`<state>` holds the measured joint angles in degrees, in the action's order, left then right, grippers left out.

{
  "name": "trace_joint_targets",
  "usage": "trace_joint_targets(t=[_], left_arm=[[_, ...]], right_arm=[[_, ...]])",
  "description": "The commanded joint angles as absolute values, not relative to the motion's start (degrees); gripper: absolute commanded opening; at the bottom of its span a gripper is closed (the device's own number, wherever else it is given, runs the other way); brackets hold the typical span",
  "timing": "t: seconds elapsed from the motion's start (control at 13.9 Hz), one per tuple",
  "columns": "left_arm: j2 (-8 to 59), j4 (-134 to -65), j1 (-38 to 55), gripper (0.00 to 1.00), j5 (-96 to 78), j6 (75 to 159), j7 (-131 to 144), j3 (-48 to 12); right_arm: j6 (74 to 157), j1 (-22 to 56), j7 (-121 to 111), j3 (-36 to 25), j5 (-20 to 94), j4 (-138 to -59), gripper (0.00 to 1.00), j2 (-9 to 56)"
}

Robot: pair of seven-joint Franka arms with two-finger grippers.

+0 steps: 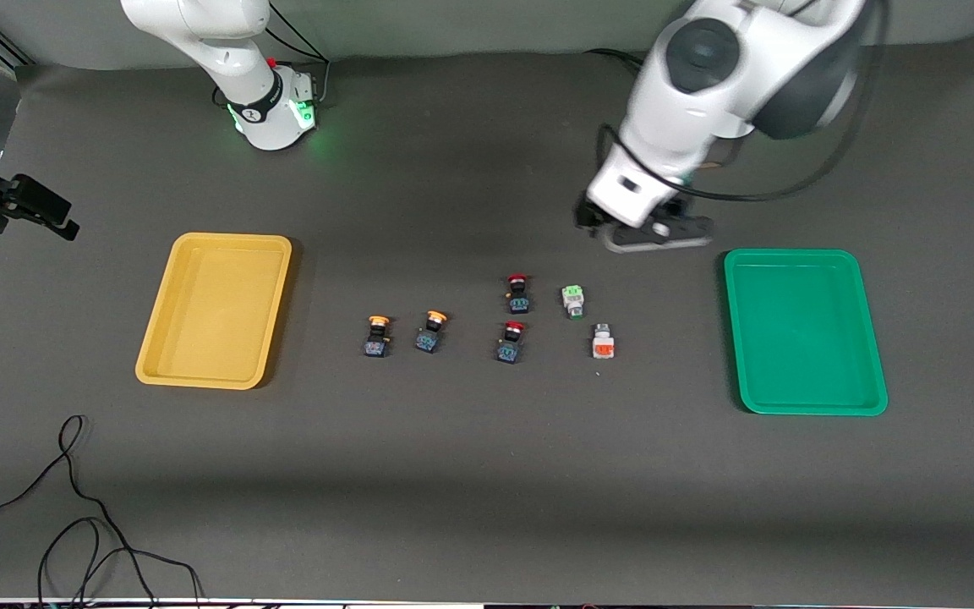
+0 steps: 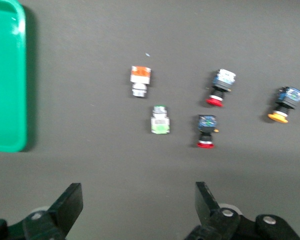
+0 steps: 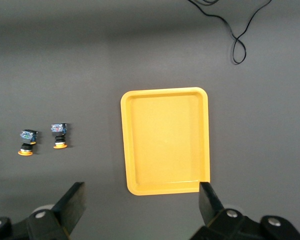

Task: Place green and yellow buttons in trays
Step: 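Grasp the green-capped button with the left gripper while the right gripper grasps a blue button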

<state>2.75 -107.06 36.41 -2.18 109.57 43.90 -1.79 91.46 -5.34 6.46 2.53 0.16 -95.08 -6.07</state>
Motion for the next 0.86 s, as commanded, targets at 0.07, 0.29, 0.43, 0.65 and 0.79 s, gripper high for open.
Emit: trace_joint_targets(t=[0.07, 0.29, 0.43, 0.65, 0.79], left_arm=[[6.0, -108.0, 42.1, 1.00, -1.9, 114.8, 50.8, -0.6], [10.2, -109.5, 42.4, 1.00, -1.7, 118.8, 51.0, -0.6], [12.9, -113.1, 42.3, 1.00, -1.5, 124.2, 51.0, -0.5], [18.2, -118.3, 42.1, 1.00, 0.3, 134.5, 50.9, -0.4], [22.7, -118.8, 42.0, 1.00, 0.5, 140.0, 50.9, -0.1]], right_arm=[[91.1, -4.9, 5.8, 1.6, 1.8, -94.4, 1.00, -4.1], [91.1, -4.6, 5.7, 1.9, 1.5, -97.1, 1.00, -2.6], [92.2, -4.2, 5.9, 2.2, 1.3, -99.3, 1.00, -1.3], [97.4, -2.2, 6.8, 2.2, 1.8, -101.2, 1.00, 2.2], [101.3, 0.3, 7.9, 2.3, 1.9, -102.3, 1.00, 4.5]])
